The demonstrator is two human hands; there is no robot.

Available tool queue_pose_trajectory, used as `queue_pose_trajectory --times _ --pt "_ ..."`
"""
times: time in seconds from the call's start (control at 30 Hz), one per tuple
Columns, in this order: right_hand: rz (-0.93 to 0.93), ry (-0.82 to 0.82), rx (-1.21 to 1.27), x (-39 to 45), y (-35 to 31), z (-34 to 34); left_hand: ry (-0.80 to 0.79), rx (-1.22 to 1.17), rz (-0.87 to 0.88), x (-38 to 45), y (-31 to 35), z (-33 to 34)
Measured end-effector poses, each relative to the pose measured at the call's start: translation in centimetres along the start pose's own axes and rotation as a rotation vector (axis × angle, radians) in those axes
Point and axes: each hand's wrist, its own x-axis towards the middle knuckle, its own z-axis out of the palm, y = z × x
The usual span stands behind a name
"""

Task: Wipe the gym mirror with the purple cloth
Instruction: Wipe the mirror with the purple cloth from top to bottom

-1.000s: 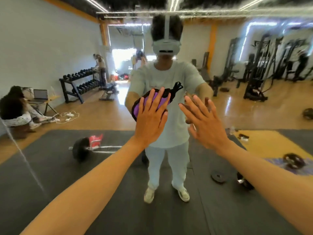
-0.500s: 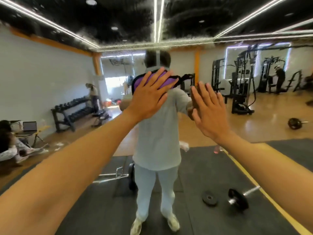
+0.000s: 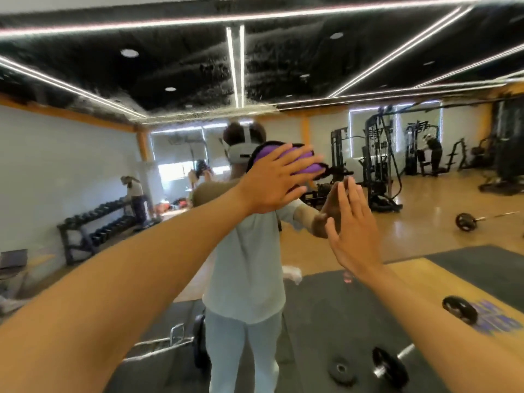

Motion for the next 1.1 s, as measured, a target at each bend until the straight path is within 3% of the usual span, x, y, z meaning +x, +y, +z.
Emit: queue_pose_trajectory --times 0.07,0.1,0.27,0.47,0.73,0.9,1.1 --pt "0.058 -0.003 0.039 0.3 0.6 -0.2 -0.071 -0.004 0.197 -0.7 -1.4 0.2" --pt "0.065 -0.006 0.033 0.5 0.9 -0.3 -0.068 0.010 0.205 -0.4 -2.4 0.0" --pt "0.158 -0.013 0.091 1.0 2.9 -0.8 0.090 0.113 -0.213 5.3 -6.0 -2.5" --pt "0.212 -0.028 0.144 -0.3 4.8 -0.3 0.109 0.064 -0.377 12.5 -1.8 -2.2" --pt "0.343 -0.008 0.251 -3.6 5.7 0.7 0.004 -0.021 -0.005 8.6 8.3 4.0" --pt "0.352 -0.075 0.206 -4.4 7.3 -0.3 -0.083 -0.033 0.232 5.6 8.2 5.4" --pt "0.398 -0.171 0.220 -3.6 8.2 -2.1 0.024 0.043 -0.017 14.6 4.7 2.7"
